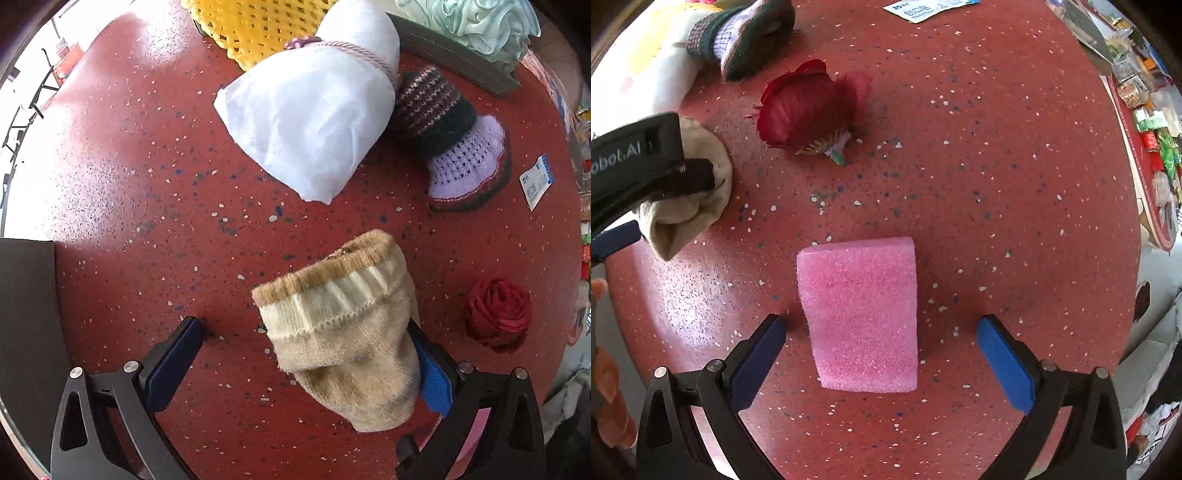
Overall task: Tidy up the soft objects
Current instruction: 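Move both tools to the beige knit sock and pink foam sponge, then grasp the beige knit sock with the left tool while the right tool grasps the pink foam sponge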
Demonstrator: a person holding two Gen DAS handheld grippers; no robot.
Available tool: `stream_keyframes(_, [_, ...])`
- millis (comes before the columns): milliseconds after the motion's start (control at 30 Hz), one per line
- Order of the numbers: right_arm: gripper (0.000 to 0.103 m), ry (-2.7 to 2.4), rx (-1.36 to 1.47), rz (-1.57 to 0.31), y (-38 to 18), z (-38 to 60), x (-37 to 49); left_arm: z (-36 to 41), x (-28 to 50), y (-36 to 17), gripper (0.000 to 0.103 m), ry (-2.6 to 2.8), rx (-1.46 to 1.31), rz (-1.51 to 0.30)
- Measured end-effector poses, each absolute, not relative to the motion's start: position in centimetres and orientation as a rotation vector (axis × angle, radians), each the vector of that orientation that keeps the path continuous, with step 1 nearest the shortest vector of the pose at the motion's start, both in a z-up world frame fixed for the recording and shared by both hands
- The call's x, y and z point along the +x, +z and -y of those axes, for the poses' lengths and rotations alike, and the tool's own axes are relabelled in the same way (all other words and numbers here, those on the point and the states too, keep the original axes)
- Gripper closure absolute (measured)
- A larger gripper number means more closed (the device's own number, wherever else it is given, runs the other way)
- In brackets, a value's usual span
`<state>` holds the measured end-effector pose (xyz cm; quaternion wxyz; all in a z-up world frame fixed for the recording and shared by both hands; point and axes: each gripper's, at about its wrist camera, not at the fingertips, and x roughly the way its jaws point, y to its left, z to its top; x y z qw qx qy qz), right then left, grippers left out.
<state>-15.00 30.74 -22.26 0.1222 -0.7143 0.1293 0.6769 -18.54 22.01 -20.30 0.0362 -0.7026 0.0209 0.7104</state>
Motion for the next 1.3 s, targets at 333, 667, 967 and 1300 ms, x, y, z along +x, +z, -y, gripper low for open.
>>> stream_keyframes(333, [0.000, 1.987, -2.068, -0.374, -22.9, -28.9, -10.2, -21.4, -16.0, -20.7, 0.000, 2.223, -2.120, -0.050])
stream_keyframes(667, [0.000, 1.997, -2.069, -0.365, -20.8, -30.4, -9.4, -22.5, -17.2, -20.1, 0.011, 2.160, -2.190, -0.095])
stream_keyframes(967, [0.002, 1.995, -2.128, -0.301, -20.9, -29.6, -8.3, -24.6, -15.6, -18.7, 0.059, 2.098, -2.031, -0.191])
stream_keyframes(1300, [0.052, 2.069, -2.064, -0.325, -18.9, -29.4, -3.8, -22.8, -9.1, -18.8, 0.059, 1.994, -2.000, -0.301])
